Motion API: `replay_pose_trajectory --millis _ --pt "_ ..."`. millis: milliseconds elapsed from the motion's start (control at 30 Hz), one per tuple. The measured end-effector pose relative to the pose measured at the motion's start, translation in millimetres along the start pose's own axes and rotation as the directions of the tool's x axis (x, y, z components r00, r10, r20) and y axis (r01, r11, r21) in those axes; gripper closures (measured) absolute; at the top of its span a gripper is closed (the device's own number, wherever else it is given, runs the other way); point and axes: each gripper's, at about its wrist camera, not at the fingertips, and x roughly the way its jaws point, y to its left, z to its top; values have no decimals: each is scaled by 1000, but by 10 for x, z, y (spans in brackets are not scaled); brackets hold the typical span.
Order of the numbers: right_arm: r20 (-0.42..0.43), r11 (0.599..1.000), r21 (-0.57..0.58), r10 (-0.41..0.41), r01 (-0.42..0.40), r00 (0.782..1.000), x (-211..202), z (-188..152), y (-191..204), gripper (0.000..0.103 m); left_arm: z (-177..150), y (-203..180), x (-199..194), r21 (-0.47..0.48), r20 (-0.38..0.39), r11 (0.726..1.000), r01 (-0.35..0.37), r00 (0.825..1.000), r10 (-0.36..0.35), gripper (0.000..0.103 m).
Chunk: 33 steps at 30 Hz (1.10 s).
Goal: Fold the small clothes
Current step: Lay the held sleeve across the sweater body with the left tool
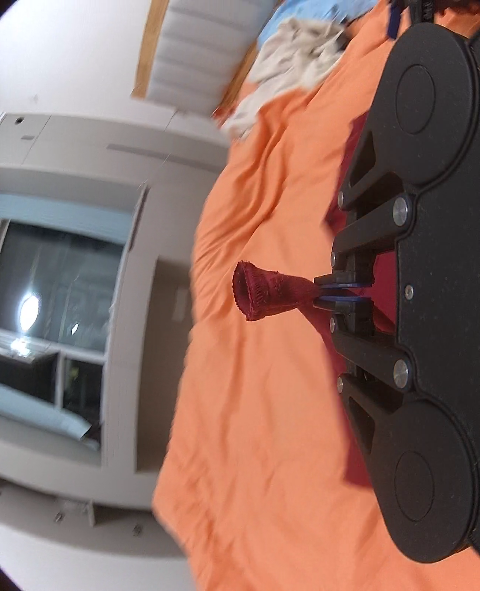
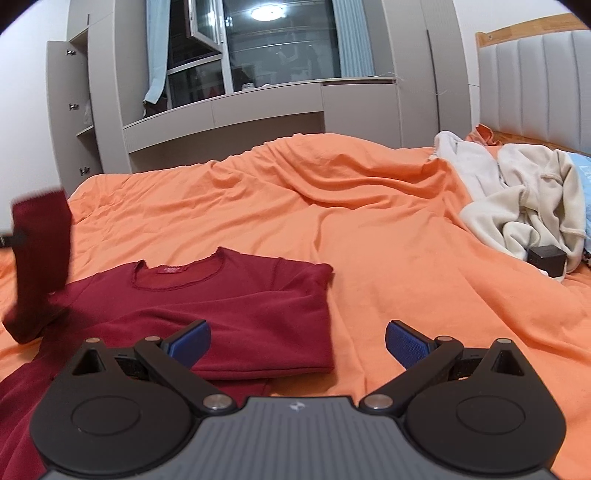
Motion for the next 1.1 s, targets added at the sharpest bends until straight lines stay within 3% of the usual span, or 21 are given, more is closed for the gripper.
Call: replay_pose_trajectory --millis 200,433,633,700,867,1000,1100 --pt "3 1000 22 -15 15 1000 13 16 -66 0 -701 -525 484 -10 -137 998 56 989 -57 100" --pt "-2 998 45 -34 34 999 61 32 -128 0 -1150 -646 750 -27 -247 997 68 966 -73 98" --pt "-26 1000 27 -7 8 1000 147 -5 -49 0 -1011 -471 603 -66 -291 994 84 952 -100 62" --pt "-32 1000 13 6 -5 999 180 -34 3 0 -976 -429 551 -73 -294 995 72 952 -90 43" --pt "-45 998 -14 67 -68 997 275 -124 154 0 -895 -200 353 -95 -279 995 26 959 -52 14" --pt "-70 989 -36 144 -146 987 374 -157 305 0 -813 142 213 -80 -265 993 -91 962 66 5" --pt "-79 973 -58 220 -225 972 402 -148 475 0 -745 508 160 -99 -258 973 -210 950 178 4"
